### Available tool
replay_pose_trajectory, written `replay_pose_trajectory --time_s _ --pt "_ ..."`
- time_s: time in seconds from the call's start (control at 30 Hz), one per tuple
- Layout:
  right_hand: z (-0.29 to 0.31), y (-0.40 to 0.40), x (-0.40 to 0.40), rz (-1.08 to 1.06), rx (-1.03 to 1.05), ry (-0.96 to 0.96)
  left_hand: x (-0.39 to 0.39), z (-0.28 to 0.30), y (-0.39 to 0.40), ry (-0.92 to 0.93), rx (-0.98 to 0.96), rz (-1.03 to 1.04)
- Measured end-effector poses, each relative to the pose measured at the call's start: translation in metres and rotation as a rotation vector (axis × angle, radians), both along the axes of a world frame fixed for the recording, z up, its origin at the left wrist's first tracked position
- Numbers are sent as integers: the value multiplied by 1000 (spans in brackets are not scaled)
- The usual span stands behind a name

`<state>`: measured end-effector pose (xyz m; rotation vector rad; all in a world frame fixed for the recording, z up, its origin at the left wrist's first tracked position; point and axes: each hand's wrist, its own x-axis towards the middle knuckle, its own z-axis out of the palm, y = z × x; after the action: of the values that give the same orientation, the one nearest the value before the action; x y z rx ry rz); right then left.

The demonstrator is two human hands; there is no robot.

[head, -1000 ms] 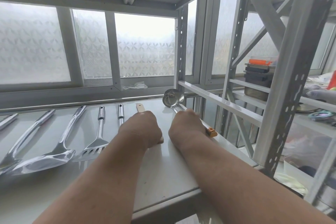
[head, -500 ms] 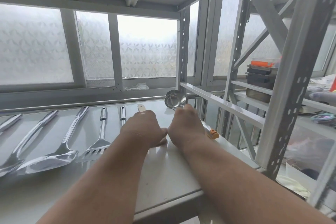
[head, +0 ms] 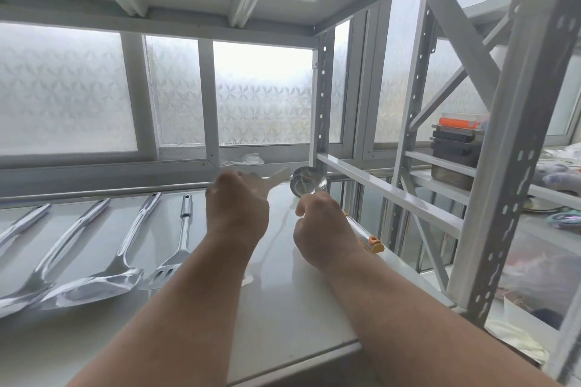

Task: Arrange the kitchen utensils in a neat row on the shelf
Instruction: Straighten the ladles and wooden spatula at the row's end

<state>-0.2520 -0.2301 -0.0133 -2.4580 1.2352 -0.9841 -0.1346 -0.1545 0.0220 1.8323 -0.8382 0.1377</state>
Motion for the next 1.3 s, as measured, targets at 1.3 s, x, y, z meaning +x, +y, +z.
replay_pose_trajectory --time_s 1.3 --pt "-22 -43 17 -267 -123 627 1 5 -3 125 -342 56"
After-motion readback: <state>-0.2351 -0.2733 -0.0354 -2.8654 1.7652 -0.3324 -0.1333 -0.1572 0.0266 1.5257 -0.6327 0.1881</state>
